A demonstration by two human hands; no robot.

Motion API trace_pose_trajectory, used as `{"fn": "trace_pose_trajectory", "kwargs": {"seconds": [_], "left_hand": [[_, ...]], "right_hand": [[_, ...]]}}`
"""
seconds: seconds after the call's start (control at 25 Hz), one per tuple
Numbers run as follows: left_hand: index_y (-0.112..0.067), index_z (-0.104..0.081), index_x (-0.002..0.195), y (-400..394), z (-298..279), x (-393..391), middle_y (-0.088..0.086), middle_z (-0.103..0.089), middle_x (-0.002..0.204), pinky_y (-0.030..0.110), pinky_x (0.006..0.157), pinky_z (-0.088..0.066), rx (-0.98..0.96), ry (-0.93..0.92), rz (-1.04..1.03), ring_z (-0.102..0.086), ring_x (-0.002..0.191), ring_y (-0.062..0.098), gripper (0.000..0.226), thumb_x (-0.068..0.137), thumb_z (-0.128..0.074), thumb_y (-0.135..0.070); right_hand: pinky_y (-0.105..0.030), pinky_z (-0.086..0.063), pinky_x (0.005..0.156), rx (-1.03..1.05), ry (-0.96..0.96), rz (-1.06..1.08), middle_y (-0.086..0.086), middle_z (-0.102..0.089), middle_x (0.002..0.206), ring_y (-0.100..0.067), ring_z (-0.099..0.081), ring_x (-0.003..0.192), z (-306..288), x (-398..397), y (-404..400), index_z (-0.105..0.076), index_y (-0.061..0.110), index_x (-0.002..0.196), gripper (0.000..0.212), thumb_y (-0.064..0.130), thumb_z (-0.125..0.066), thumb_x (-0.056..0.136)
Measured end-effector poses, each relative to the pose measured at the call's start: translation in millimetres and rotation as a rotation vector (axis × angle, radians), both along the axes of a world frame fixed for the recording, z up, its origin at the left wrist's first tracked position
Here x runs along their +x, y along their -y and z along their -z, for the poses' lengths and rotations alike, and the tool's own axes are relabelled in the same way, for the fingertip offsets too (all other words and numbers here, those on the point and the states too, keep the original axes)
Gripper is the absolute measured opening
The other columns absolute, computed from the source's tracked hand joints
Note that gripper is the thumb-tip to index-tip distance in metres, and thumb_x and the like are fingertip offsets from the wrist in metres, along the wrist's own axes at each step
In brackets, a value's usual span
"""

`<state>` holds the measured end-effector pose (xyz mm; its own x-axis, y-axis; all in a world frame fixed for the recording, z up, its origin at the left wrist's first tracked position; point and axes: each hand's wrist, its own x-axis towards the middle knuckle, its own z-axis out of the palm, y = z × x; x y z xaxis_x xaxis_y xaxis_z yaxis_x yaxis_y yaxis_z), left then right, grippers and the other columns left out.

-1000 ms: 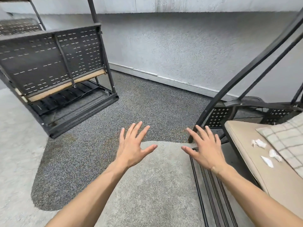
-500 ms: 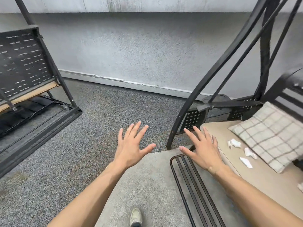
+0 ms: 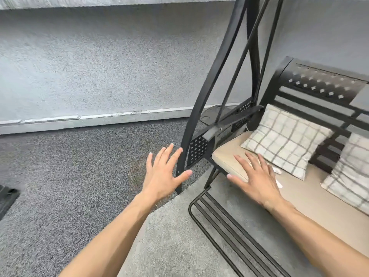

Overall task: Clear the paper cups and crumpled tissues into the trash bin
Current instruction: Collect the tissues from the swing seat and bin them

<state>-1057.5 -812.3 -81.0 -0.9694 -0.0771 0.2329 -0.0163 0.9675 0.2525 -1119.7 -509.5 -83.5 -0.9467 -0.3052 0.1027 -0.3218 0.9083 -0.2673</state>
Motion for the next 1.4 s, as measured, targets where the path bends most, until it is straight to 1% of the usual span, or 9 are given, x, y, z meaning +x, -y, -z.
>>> {"fn": "trace_pose_trajectory", "kwargs": {"seconds": [0.12, 0.24, 0.48, 0.6, 0.76, 0.88, 1.04, 1.16, 1.4], "left_hand": [[-0.043, -0.013, 0.151, -10.0, 4.9, -46.6, -0.01, -0.006, 0.162, 0.05, 0.118, 0.007, 0.016, 0.015, 0.095, -0.003, 0.148, 0.012, 0.081, 0.082, -0.022, -0.085], [-0.042, -0.014, 0.151, -34.3, 10.8, -94.7, -0.008, -0.005, 0.162, 0.048, 0.118, 0.008, 0.009, 0.032, 0.185, -0.002, 0.148, 0.013, 0.08, 0.083, -0.024, -0.082], [-0.04, -0.021, 0.15, -117.3, 9.6, -195.0, -0.006, -0.012, 0.162, 0.049, 0.118, 0.002, -0.014, -0.01, 0.379, -0.009, 0.148, 0.015, 0.082, 0.079, -0.023, -0.082], [-0.04, -0.022, 0.149, -155.8, 6.4, -243.1, -0.007, -0.013, 0.162, 0.049, 0.118, 0.002, -0.039, -0.026, 0.454, -0.009, 0.148, 0.015, 0.082, 0.079, -0.023, -0.083], [-0.04, -0.025, 0.148, -199.2, 5.9, -303.4, -0.006, -0.018, 0.16, 0.05, 0.118, -0.002, -0.065, -0.061, 0.506, -0.014, 0.147, 0.017, 0.082, 0.079, -0.021, -0.085], [-0.039, -0.027, 0.147, -221.8, 11.0, -337.0, -0.006, -0.021, 0.16, 0.05, 0.117, -0.004, -0.043, -0.07, 0.537, -0.015, 0.147, 0.017, 0.079, 0.081, -0.025, -0.083], [-0.04, -0.027, 0.146, -232.6, 28.8, -368.6, -0.006, -0.02, 0.16, 0.05, 0.117, -0.005, 0.001, -0.042, 0.58, -0.011, 0.147, 0.016, 0.077, 0.083, -0.023, -0.084], [-0.037, -0.028, 0.146, -234.5, 46.1, -399.7, -0.003, -0.02, 0.16, 0.051, 0.117, -0.005, 0.026, 0.015, 0.613, -0.013, 0.147, 0.018, 0.078, 0.083, -0.022, -0.083], [-0.039, -0.026, 0.145, -234.3, 90.8, -457.2, -0.002, -0.02, 0.159, 0.049, 0.117, -0.006, 0.015, 0.135, 0.722, -0.015, 0.146, 0.02, 0.076, 0.083, -0.021, -0.083]], "right_hand": [[-0.057, -0.012, 0.115, 0.025, 0.012, 0.109, 0.003, -0.018, 0.159, -0.025, -0.002, 0.147, 5.5, -13.7, -20.3, -0.016, 0.048, 0.146, 0.082, 0.089, -0.016, 0.074], [-0.055, -0.01, 0.116, 0.034, 0.017, 0.204, 0.004, -0.017, 0.16, -0.024, 0.001, 0.147, 11.9, -32.1, -43.6, -0.014, 0.049, 0.145, 0.077, 0.086, -0.021, 0.078], [-0.053, -0.006, 0.116, 0.029, 0.022, 0.361, 0.006, -0.013, 0.16, -0.023, 0.004, 0.147, 20.9, -87.8, -105.3, -0.014, 0.051, 0.144, 0.079, 0.088, -0.017, 0.074], [-0.052, -0.004, 0.116, -0.004, 0.012, 0.422, 0.007, -0.012, 0.16, -0.022, 0.003, 0.147, 17.3, -120.1, -134.7, -0.013, 0.053, 0.144, 0.079, 0.088, -0.017, 0.073], [-0.054, -0.006, 0.116, -0.028, 0.016, 0.498, 0.008, -0.011, 0.16, -0.021, 0.004, 0.147, 15.9, -151.4, -176.6, -0.013, 0.052, 0.144, 0.079, 0.087, -0.019, 0.074], [-0.053, -0.005, 0.117, -0.013, 0.05, 0.543, 0.008, -0.01, 0.16, -0.021, 0.004, 0.147, 19.0, -169.6, -201.5, -0.014, 0.051, 0.144, 0.079, 0.086, -0.021, 0.075], [-0.052, -0.005, 0.117, -0.023, 0.098, 0.598, 0.006, -0.012, 0.16, -0.022, 0.004, 0.147, 31.4, -188.3, -211.2, -0.015, 0.051, 0.144, 0.075, 0.083, -0.027, 0.078], [-0.052, -0.004, 0.118, -0.022, 0.145, 0.643, 0.006, -0.012, 0.16, -0.022, 0.004, 0.147, 42.9, -203.9, -206.5, -0.016, 0.051, 0.144, 0.076, 0.083, -0.028, 0.077], [-0.051, -0.01, 0.117, -0.068, 0.165, 0.796, 0.005, -0.016, 0.159, -0.021, -0.003, 0.147, 65.6, -231.7, -181.1, -0.022, 0.048, 0.144, 0.07, 0.077, -0.035, 0.082]]}}
